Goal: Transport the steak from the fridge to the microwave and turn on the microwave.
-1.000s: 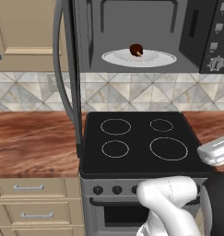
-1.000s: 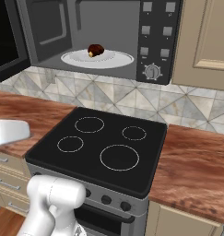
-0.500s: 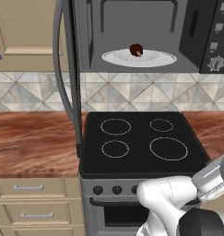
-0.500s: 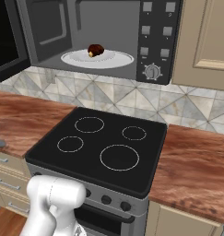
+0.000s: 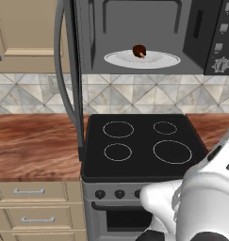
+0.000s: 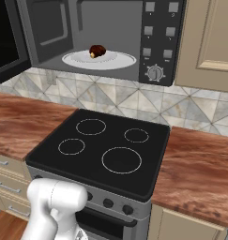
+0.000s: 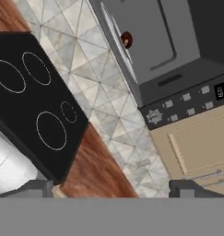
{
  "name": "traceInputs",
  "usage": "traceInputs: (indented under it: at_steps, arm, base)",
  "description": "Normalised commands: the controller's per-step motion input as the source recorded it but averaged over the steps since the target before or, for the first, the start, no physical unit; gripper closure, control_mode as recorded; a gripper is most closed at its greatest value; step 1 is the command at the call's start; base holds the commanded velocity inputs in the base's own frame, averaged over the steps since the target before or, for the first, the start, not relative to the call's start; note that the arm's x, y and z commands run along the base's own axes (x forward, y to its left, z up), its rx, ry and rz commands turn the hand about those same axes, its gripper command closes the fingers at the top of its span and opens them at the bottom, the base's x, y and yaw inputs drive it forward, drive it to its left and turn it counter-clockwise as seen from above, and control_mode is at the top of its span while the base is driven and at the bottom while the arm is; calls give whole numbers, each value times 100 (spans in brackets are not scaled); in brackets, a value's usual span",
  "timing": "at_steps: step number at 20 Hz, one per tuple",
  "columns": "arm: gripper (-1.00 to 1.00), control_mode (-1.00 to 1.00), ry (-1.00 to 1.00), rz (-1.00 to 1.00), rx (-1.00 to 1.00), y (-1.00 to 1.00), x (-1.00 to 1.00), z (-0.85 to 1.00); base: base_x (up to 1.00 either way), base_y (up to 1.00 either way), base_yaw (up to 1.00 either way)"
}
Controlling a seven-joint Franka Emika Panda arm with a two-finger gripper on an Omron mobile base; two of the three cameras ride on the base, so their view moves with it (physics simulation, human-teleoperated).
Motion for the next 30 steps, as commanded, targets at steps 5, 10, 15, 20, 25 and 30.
traceInputs:
  at_steps: [5,10,15,20,25,30]
  arm:
    - [-100,-100,0,3,-38,44,-2,-11]
    - [-100,-100,-1,0,-27,39,-6,-2]
    - [-100,-100,-7,0,-21,36,-22,0]
    - [-100,-100,-11,0,-21,49,-13,-4]
    - [-100,-100,-16,0,-19,59,0,-1]
    - [-100,-100,-10,-8,-10,56,0,-12]
  base:
    - [0,0,0]
    - [0,0,0]
    - [0,0,0]
    - [0,0,0]
    - [0,0,0]
    - [0,0,0]
